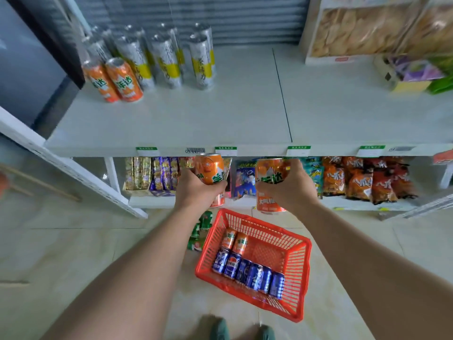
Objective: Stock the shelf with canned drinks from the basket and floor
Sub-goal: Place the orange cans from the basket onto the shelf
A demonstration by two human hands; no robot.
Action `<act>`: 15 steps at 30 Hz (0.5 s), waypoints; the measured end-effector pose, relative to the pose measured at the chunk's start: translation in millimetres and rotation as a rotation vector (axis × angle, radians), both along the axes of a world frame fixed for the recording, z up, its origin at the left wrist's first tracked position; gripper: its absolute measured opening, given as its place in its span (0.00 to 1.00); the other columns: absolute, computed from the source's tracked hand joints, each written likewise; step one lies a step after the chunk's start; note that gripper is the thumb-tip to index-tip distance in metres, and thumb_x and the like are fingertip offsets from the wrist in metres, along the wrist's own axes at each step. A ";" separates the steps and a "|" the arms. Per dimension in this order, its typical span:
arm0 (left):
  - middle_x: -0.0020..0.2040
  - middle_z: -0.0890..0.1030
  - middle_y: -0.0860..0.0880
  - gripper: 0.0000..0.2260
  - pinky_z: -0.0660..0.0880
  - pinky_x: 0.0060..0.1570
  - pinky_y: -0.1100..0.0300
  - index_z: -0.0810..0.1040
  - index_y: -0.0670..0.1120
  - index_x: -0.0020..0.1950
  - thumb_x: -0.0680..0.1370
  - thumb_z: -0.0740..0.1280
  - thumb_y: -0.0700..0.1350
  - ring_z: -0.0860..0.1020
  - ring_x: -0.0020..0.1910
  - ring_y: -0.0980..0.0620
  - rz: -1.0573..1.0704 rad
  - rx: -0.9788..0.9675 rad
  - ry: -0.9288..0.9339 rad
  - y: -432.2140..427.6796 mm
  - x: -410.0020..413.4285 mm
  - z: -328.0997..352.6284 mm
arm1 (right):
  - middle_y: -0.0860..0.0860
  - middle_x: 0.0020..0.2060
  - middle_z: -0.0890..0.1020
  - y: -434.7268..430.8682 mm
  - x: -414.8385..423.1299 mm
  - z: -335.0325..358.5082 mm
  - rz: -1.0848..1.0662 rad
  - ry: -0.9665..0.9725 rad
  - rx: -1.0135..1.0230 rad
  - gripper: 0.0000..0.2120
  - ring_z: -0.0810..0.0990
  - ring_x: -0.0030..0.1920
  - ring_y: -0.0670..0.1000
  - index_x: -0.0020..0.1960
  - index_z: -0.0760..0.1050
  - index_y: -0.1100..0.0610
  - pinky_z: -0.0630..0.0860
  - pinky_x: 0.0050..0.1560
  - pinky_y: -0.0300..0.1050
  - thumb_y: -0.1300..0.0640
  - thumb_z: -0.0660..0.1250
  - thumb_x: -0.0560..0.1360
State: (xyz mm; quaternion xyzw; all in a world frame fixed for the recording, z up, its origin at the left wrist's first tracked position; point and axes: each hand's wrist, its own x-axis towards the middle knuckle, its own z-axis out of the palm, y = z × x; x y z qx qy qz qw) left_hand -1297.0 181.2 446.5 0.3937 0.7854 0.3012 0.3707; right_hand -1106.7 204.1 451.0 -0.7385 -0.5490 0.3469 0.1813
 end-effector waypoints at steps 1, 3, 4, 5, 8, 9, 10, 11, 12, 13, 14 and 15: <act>0.43 0.74 0.52 0.24 0.71 0.40 0.61 0.67 0.47 0.53 0.67 0.77 0.49 0.76 0.41 0.52 0.019 0.015 -0.008 1.1 -8.3 6.0 | 0.49 0.47 0.78 3.0 -8.3 5.9 0.022 -0.004 0.014 0.32 0.79 0.47 0.53 0.61 0.66 0.52 0.81 0.47 0.53 0.44 0.77 0.65; 0.44 0.75 0.51 0.24 0.70 0.35 0.63 0.68 0.46 0.53 0.66 0.78 0.49 0.76 0.38 0.53 0.051 0.052 -0.002 4.0 -26.8 16.9 | 0.48 0.46 0.77 9.0 -27.2 17.2 0.065 -0.008 0.044 0.33 0.78 0.47 0.52 0.63 0.65 0.52 0.80 0.47 0.51 0.43 0.77 0.65; 0.43 0.75 0.51 0.23 0.68 0.31 0.64 0.68 0.46 0.53 0.66 0.78 0.49 0.75 0.36 0.56 0.062 0.067 0.006 6.1 -37.0 21.8 | 0.48 0.46 0.77 11.8 -37.4 22.2 0.083 -0.002 0.058 0.34 0.78 0.47 0.52 0.64 0.65 0.52 0.80 0.46 0.50 0.43 0.77 0.65; 0.42 0.75 0.52 0.23 0.67 0.29 0.66 0.69 0.46 0.53 0.66 0.78 0.48 0.74 0.35 0.58 0.075 0.082 0.012 8.8 -48.7 26.6 | 0.48 0.46 0.77 14.7 -49.2 26.6 0.099 0.007 0.070 0.35 0.79 0.47 0.52 0.65 0.65 0.51 0.81 0.47 0.51 0.43 0.77 0.65; 0.45 0.78 0.50 0.26 0.70 0.31 0.64 0.69 0.46 0.54 0.64 0.78 0.49 0.77 0.38 0.56 0.111 0.119 0.015 20.7 -89.1 38.3 | 0.49 0.51 0.79 23.8 -87.5 35.9 0.125 0.037 0.089 0.37 0.80 0.49 0.53 0.66 0.64 0.50 0.81 0.48 0.54 0.42 0.77 0.64; 0.45 0.77 0.51 0.26 0.70 0.31 0.64 0.69 0.46 0.54 0.63 0.78 0.49 0.77 0.39 0.55 0.115 0.129 0.032 24.4 -102.7 43.3 | 0.49 0.52 0.79 26.3 -100.3 38.3 0.133 0.048 0.095 0.38 0.80 0.50 0.53 0.67 0.64 0.50 0.81 0.49 0.54 0.41 0.77 0.64; 0.44 0.76 0.52 0.25 0.70 0.32 0.64 0.69 0.46 0.54 0.64 0.78 0.49 0.76 0.39 0.55 0.119 0.135 0.056 27.7 -117.5 47.8 | 0.49 0.53 0.79 28.6 -113.9 40.2 0.136 0.059 0.100 0.38 0.80 0.50 0.53 0.67 0.64 0.50 0.81 0.49 0.55 0.41 0.78 0.64; 0.43 0.75 0.53 0.25 0.70 0.33 0.63 0.69 0.47 0.54 0.64 0.78 0.49 0.76 0.40 0.54 0.122 0.144 0.081 31.6 -133.7 51.8 | 0.49 0.53 0.79 31.2 -128.2 42.0 0.134 0.072 0.105 0.38 0.80 0.50 0.53 0.67 0.64 0.50 0.81 0.49 0.54 0.42 0.78 0.64; 0.43 0.75 0.54 0.25 0.71 0.36 0.62 0.69 0.48 0.54 0.64 0.77 0.50 0.76 0.41 0.52 0.123 0.151 0.109 35.9 -150.0 54.0 | 0.49 0.52 0.79 33.4 -141.7 43.7 0.129 0.085 0.109 0.37 0.80 0.49 0.53 0.67 0.65 0.50 0.81 0.48 0.53 0.43 0.78 0.64; 0.44 0.76 0.54 0.25 0.72 0.40 0.61 0.70 0.49 0.54 0.64 0.77 0.51 0.76 0.42 0.52 0.118 0.154 0.135 40.5 -166.2 56.5 | 0.48 0.51 0.78 35.4 -155.6 45.3 0.123 0.098 0.109 0.37 0.79 0.48 0.53 0.67 0.65 0.50 0.81 0.47 0.52 0.44 0.78 0.64; 0.45 0.76 0.53 0.25 0.72 0.41 0.60 0.70 0.50 0.54 0.63 0.77 0.52 0.76 0.43 0.52 0.103 0.151 0.156 45.8 -183.1 59.0 | 0.48 0.49 0.77 37.0 -169.9 47.1 0.117 0.107 0.112 0.36 0.79 0.47 0.52 0.67 0.65 0.50 0.80 0.46 0.50 0.45 0.78 0.65; 0.45 0.76 0.54 0.25 0.71 0.40 0.61 0.70 0.50 0.54 0.64 0.77 0.53 0.75 0.42 0.52 0.078 0.154 0.164 51.9 -200.4 59.2 | 0.47 0.48 0.76 38.9 -184.9 48.9 0.112 0.110 0.120 0.35 0.78 0.47 0.52 0.67 0.65 0.50 0.80 0.45 0.49 0.46 0.78 0.65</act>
